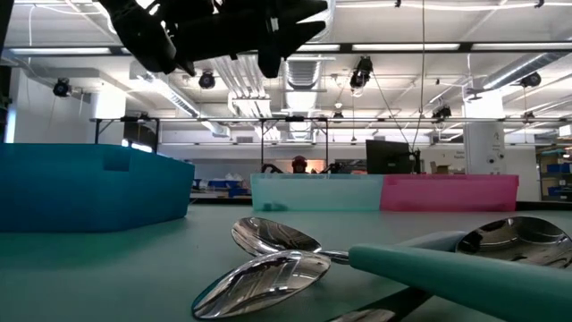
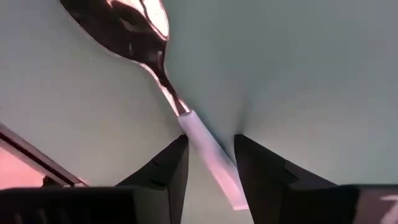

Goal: Sort silverware by color (type)
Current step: Put the bottom right blue spoon into the light blue bin

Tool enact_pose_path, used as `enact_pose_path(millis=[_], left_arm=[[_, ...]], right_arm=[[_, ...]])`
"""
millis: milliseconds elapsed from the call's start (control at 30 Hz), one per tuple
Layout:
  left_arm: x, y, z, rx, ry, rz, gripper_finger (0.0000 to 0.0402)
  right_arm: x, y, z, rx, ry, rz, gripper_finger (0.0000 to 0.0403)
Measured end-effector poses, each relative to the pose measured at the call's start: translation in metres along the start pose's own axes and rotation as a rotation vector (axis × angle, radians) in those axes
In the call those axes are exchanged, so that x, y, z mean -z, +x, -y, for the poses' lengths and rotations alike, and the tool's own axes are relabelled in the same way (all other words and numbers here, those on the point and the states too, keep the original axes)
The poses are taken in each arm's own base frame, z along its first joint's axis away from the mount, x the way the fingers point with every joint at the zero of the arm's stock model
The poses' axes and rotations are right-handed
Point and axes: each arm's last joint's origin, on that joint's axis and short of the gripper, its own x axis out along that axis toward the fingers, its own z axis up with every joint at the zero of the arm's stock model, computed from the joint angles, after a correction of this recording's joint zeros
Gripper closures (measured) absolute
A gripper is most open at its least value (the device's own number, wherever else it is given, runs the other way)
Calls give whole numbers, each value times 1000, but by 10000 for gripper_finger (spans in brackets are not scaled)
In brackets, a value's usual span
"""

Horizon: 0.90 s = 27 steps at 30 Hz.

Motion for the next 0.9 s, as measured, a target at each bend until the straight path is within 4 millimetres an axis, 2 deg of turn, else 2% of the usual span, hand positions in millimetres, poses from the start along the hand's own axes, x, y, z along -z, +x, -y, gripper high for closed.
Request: enact_pose_path(millis=[200,400,533,700,900], left_arm=[[-1,0,6,16,-14,6,241],[-6,0,10,32,-36,26,242],[-9,-1,13,81,-89,19,243],[-7,-2,17,197,-122,-57,243],[6,-5,21,303,-169,-227,243]], right_arm=[[-4,8,1,34,-6,0,299],[-4,9,2,51,2,21,378],[-3,6,2,45,9,28,379],[1,-8,5,33,4,85,379],[1,-41,16,56,34,339,379]])
